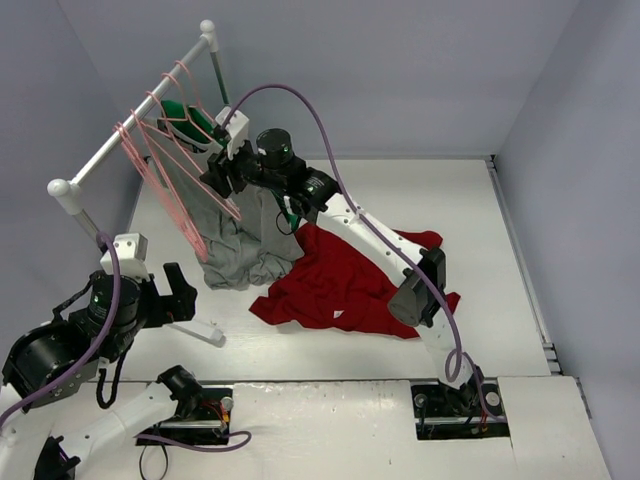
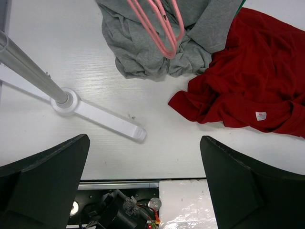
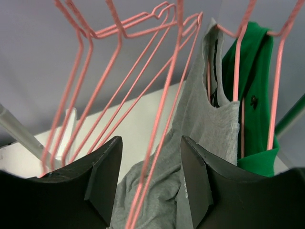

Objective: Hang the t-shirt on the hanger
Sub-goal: Pick up the hanger from the clothesline.

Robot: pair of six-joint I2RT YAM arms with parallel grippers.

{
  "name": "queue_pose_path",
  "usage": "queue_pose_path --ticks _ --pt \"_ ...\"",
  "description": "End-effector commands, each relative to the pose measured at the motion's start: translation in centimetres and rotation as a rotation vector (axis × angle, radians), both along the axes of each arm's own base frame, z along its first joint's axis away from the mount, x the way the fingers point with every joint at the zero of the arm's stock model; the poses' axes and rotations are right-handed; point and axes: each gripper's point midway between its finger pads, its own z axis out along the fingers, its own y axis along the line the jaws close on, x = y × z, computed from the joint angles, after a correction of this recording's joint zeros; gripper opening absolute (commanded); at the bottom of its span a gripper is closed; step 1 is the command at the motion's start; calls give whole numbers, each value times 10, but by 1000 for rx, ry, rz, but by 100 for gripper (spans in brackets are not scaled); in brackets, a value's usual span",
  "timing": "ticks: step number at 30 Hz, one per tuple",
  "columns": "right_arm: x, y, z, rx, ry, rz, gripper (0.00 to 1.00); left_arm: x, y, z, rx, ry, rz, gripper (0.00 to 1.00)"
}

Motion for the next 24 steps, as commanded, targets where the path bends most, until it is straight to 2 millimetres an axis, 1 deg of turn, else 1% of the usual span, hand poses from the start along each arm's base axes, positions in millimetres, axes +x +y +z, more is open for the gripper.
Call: queue_pose_path --ticks 1,4,11,15,19,23,24 --pt "5 6 27 78 -61 -36 50 2 -2 5 -5 -16 -5 97" --pt "11 11 12 65 -43 -47 49 1 -1 6 -11 -20 -9 97" --pt "12 16 -4 53 -11 -42 42 0 -1 5 -13 -21 -11 97" --pt "10 17 -9 44 -6 -43 36 0 -1 5 -13 -22 -12 97" --pt "10 17 -8 44 -7 -52 29 0 -1 5 -12 -24 -15 97" --pt "12 15 -10 40 -5 -65 28 -1 -1 4 -13 -22 -19 97" --pt "12 15 -11 38 -5 -68 26 -2 -1 4 -15 -23 -20 97"
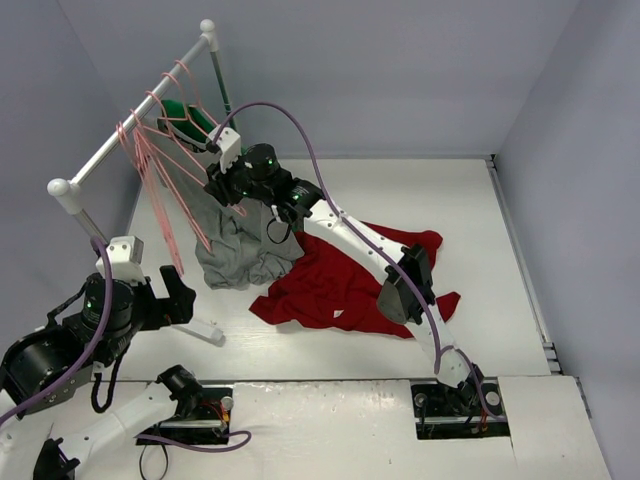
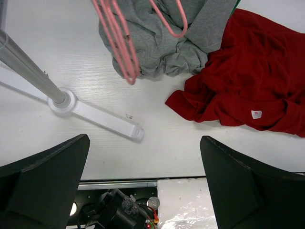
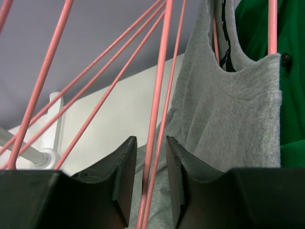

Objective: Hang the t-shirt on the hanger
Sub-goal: Pick up the hanger from the clothesline.

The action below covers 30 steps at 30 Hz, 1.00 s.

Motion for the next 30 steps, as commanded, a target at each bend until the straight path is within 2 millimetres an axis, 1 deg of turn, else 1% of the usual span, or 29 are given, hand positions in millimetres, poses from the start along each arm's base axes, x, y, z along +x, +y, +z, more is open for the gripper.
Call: queue_pose_path --ticks 1,4,7,9,10,12,16,18,20,23,26,30 --pt "-2 -2 52 104 -85 -21 23 3 -2 3 3 -11 -9 97" --pt "-3 -4 55 101 -91 -31 16 2 -1 3 1 -14 -9 97" --pt "-3 -9 62 93 -121 -62 9 1 -1 3 -5 -16 -13 97" --pt "-4 -12 73 101 -142 -74 2 1 -2 3 -7 -15 -12 97" --pt "-5 -15 81 109 -151 -83 0 1 -2 3 -9 -15 -15 97" --pt "-8 -18 88 113 -167 -89 0 0 -3 3 -10 -13 -18 97" --pt "-14 -26 111 132 -200 -107 0 0 -3 3 -13 -12 -19 97" --pt "-20 -31 128 151 -223 -111 0 0 -3 3 -12 -13 -19 97" --pt "-25 -37 141 164 -241 -124 0 1 -3 3 -12 -13 -16 97" --pt "-30 -45 157 181 -260 -148 0 2 -4 4 -7 -11 -19 97" --pt "-32 -54 164 186 -266 -162 0 3 -4 4 -2 -10 -19 97" --pt "-36 -63 157 160 -253 -183 0 4 -5 5 0 -8 -19 97"
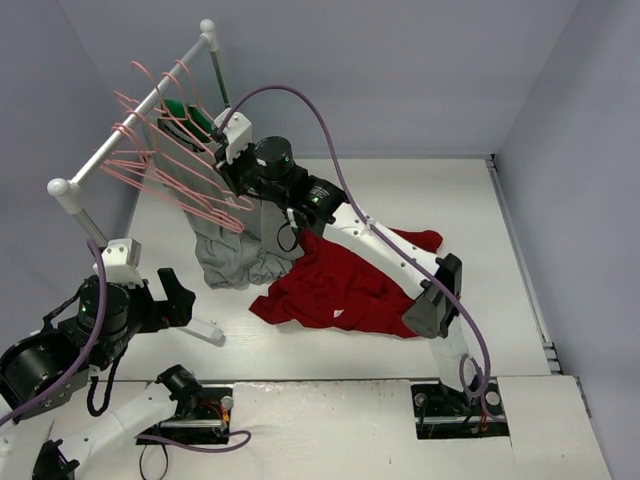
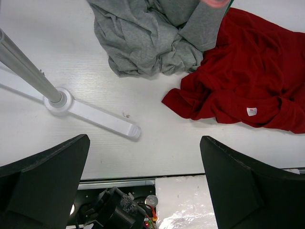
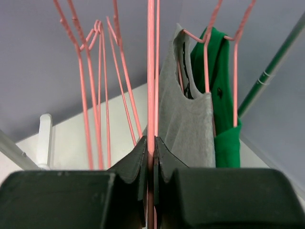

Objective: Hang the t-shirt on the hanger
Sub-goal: Pick up the hanger from the clothesline.

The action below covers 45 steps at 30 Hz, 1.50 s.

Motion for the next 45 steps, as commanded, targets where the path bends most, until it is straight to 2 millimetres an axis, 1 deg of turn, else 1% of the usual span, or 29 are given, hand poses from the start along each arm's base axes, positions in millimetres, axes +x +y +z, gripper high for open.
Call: queue_pose_path --ticks 1,2,3,5,6,8,9,10,11,14,16,17,19,20,21,22,23,25,27,28,31,33,34,35,36,40,42,44,45 --pt "-11 -31 67 117 -101 -55 0 9 -5 4 22 -1 -2 97" --pt "-11 -33 54 94 -84 -61 0 9 -5 4 24 0 -1 97" --pt "-13 -36 49 83 -74 -65 0 10 -5 3 26 1 -1 97" --pt "-18 -47 50 79 -69 -76 0 11 -6 3 32 5 -3 97" --pt "-22 -52 44 68 -59 -76 0 11 -6 3 36 8 -6 97" --pt "-29 -61 26 34 -30 -76 0 13 -9 4 45 14 -15 97" --pt "-35 -68 30 40 -29 -75 0 14 -9 5 51 15 -19 97" --pt "-38 -70 24 30 -22 -72 0 15 -10 6 51 15 -19 97" --pt "-48 -78 34 43 -29 -63 0 16 -10 7 54 13 -23 97" --pt "-75 -100 40 57 -23 -47 0 19 -13 12 68 13 -34 97" --pt "-85 -113 42 70 -16 -48 0 22 -16 12 83 22 -44 97" --pt "-94 -124 42 75 -12 -46 0 23 -17 12 92 25 -54 97" --pt "-102 -138 39 80 1 -61 0 28 -23 14 102 38 -70 97" --pt "-107 -150 36 81 11 -75 0 29 -25 17 102 35 -76 97" --pt "-112 -159 41 96 6 -82 0 31 -27 18 107 41 -81 97" --pt "-115 -166 33 84 18 -92 0 33 -30 20 106 41 -86 97" --pt "-120 -179 31 88 24 -110 0 36 -35 22 107 48 -99 97" --pt "-127 -202 20 86 41 -158 0 43 -47 29 89 41 -131 97" --pt "-128 -226 6 76 61 -234 0 52 -65 31 70 49 -174 97" --pt "-128 -242 6 79 59 -283 0 56 -75 32 50 51 -207 97" --pt "-129 -280 -8 84 81 -413 0 70 -109 26 15 94 -289 97" --pt "-131 -302 -20 84 98 -486 0 83 -132 13 8 150 -323 97" --pt "-134 -308 -25 82 107 -497 0 85 -138 13 -9 151 -339 97" --pt "-135 -322 -31 89 112 -542 0 91 -149 4 -6 182 -353 97" --pt "-134 -330 -40 77 124 -580 0 96 -157 -3 -6 203 -362 97" --pt "-144 -373 -60 111 171 -708 0 116 -193 -37 14 286 -372 97" --pt "-148 -385 -71 110 192 -746 0 120 -204 -53 24 322 -373 97" --pt "-152 -396 -76 131 206 -775 0 117 -218 -70 39 363 -383 96" --pt "-153 -398 -81 140 218 -784 0 115 -224 -84 57 394 -384 94"
